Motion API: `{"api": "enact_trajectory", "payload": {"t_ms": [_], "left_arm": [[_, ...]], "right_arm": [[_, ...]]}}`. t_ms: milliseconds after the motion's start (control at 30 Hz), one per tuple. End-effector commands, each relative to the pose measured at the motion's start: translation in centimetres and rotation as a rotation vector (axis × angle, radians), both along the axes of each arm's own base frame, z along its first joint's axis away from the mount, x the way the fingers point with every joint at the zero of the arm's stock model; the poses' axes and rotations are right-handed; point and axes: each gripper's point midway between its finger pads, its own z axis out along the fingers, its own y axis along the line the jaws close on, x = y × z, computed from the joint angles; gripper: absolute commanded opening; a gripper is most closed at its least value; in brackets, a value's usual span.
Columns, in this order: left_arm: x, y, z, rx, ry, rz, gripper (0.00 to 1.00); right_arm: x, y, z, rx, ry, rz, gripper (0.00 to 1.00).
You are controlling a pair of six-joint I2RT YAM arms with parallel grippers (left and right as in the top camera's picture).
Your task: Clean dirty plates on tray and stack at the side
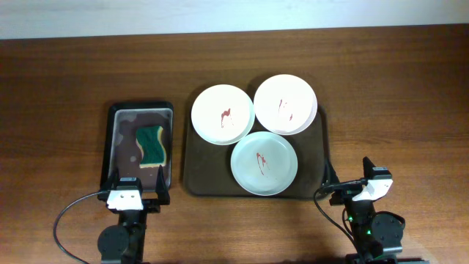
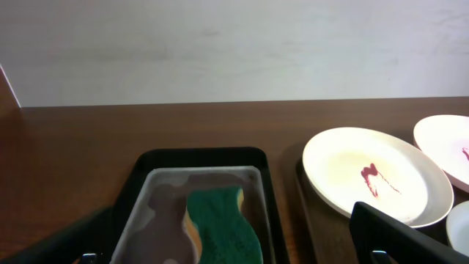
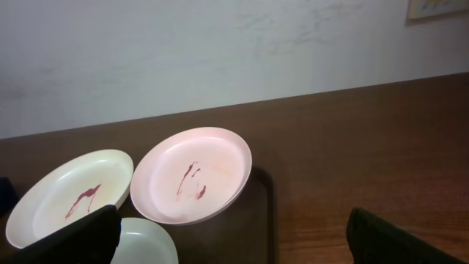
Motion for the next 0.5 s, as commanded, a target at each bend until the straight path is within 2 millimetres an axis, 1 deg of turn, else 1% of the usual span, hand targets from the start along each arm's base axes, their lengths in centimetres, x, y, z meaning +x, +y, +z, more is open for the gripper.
{"api": "enact_trajectory", "payload": {"t_ms": [0, 133, 200, 300, 400, 467], "left_arm": [[0.0, -0.1, -0.2, 0.019, 0.002, -0.004, 0.99], [0.0, -0.3, -0.2, 0.018, 0.001, -0.014, 0.99], [0.0, -0.3, -0.2, 0.018, 0.002, -0.015, 1.0], [-0.1, -0.3, 0.2, 0.008, 0.002, -0.014, 0.99], [-0.4, -0.2, 0.9, 0.007, 0.053, -0.013, 0.99], [-0.4, -0.3, 1.5, 0.008, 0.094, -0.014, 0.99]], "right_arm": [[0.0, -0.1, -0.2, 0.001, 0.003, -0.002, 0.99], [0.0, 0.0, -0.2, 0.001, 0.003, -0.001, 0.99], [0.0, -0.1, 0.2, 0.002, -0.013, -0.003, 0.99], [0.0, 0.0, 0.0, 0.035, 0.005, -0.003, 0.99], [-0.5, 0.1, 1.1, 0.035, 0.025, 0.003, 0.99], [-0.8, 0.0, 1.6, 0.033, 0.074, 0.002, 0.99]]}}
